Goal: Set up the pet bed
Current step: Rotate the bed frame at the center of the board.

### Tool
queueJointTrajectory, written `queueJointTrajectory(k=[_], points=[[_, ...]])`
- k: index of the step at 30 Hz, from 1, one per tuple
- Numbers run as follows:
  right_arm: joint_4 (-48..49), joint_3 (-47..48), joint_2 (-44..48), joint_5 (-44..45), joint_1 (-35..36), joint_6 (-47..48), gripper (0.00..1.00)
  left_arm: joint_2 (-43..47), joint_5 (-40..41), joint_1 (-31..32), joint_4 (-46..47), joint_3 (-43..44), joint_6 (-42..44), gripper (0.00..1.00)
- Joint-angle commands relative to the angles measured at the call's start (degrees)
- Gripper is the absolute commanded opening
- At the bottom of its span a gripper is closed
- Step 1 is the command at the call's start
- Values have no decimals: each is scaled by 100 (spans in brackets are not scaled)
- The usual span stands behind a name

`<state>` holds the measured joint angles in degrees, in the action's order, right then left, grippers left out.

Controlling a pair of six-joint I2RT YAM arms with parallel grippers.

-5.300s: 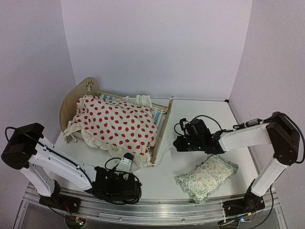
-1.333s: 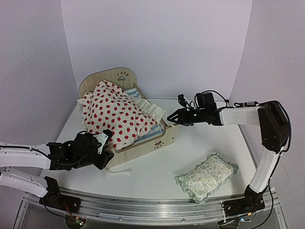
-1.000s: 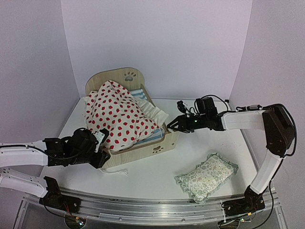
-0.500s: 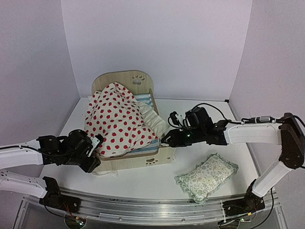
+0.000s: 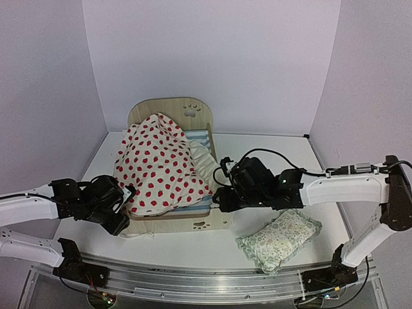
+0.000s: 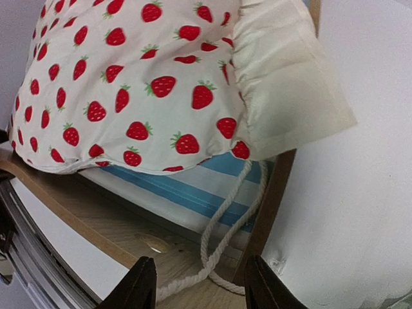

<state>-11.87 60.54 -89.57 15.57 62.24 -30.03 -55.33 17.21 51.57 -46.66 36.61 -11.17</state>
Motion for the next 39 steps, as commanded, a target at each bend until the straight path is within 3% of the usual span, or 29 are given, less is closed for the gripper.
queueJointTrajectory(k=[1, 4, 11, 16, 23, 28, 31, 35, 39], points=[[-1480, 755, -291, -552, 724, 593, 52, 273, 1434, -146, 2224, 341, -1483, 62], [-1632, 1228, -328, -296, 328, 831, 56, 304, 1514, -147, 2052, 404, -1433, 63], [-1986, 2661, -1126, -6, -856, 1313, 77, 445, 1527, -146, 1909, 527, -1471, 68], [-2088, 3717, -1934, 34, -1516, 1529, 82, 644, 1839, -147, 1686, 556, -1618, 68], [-2138, 5479, -3917, -1092, -2269, 1567, 82, 950, 1863, -144, 1845, 333, -1719, 65], [-2229, 6570, -4968, -1456, -2370, 1608, 82, 893, 1684, -148, 1995, 131, -1880, 64], [-2249, 6726, -5176, -1683, -2375, 1517, 75, 760, 1596, -147, 2116, 21, -1931, 64], [-2219, 6455, -5184, -1821, -2378, 1426, 39, 506, 1470, -151, 2297, -91, -1996, 65], [-2131, 6075, -5085, -1796, -2375, 1399, 22, 202, 1281, -146, 2514, -180, -2042, 65]])
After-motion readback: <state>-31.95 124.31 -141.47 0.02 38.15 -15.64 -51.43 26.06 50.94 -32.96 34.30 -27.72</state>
